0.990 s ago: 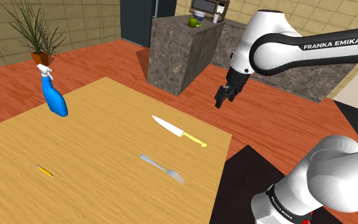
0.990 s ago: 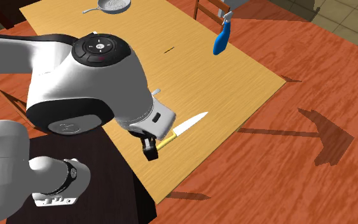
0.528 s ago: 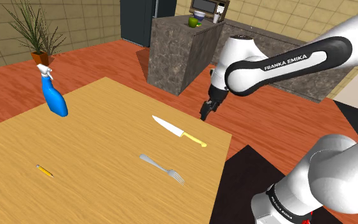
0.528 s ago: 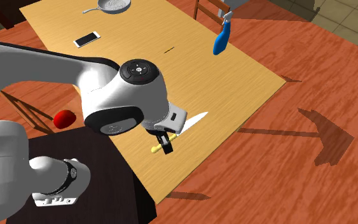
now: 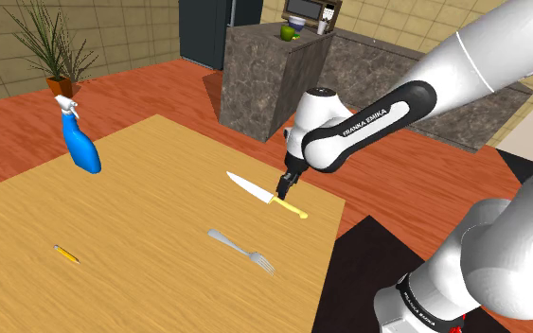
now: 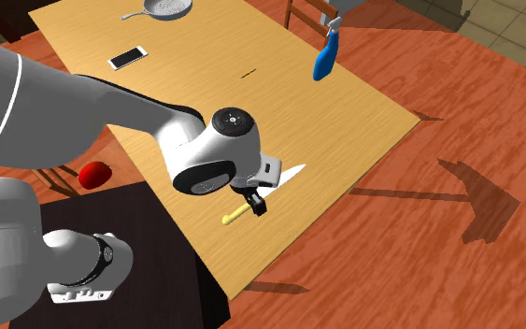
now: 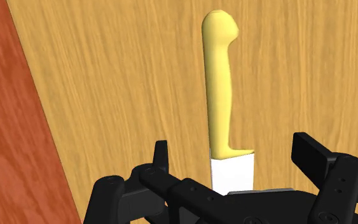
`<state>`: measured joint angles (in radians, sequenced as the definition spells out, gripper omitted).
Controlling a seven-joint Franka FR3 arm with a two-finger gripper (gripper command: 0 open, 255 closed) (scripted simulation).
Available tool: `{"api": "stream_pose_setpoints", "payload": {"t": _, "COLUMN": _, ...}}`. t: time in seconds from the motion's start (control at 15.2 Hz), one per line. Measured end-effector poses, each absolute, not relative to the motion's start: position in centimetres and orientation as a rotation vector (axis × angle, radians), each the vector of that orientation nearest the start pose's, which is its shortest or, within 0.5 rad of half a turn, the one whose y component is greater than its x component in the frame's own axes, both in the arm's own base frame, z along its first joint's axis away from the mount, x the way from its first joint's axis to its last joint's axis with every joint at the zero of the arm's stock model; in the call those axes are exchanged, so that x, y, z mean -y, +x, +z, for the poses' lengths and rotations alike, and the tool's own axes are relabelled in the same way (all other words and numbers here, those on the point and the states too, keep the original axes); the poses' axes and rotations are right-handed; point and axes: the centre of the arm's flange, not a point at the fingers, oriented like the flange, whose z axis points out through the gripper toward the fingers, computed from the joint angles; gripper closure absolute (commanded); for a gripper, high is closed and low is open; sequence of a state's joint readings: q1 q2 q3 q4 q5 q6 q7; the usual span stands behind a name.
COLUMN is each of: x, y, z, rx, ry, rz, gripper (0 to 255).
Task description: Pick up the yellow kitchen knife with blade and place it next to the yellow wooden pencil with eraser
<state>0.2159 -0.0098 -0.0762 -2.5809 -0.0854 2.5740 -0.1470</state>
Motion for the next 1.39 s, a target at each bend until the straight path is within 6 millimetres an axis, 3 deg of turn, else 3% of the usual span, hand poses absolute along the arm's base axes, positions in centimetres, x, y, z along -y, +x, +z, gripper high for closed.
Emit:
{"api": "stream_pose_setpoints", "payload": {"t": 0.53, "x": -6.6, "y": 44.1, "z": 21.8, "rx": 0.596, "ry": -3.130, "rz": -0.002, "gripper": 0}}
{"api": "stream_pose_setpoints", "payload": {"t": 0.92, "x": -6.6, "y": 44.1, "z": 21.4, "rx": 0.596, "ry": -3.130, "rz": -0.003, "gripper": 0}}
{"api": "stream_pose_setpoints", "payload": {"t": 0.99, "x": -6.6, "y": 44.1, "z": 21.4, "rx": 0.596, "ry": -3.130, "rz": -0.003, "gripper": 255}}
{"api": "stream_pose_setpoints", "payload": {"t": 1.39, "x": -6.6, "y": 44.1, "z": 21.4, "rx": 0.596, "ry": -3.130, "rz": -0.004, "gripper": 255}}
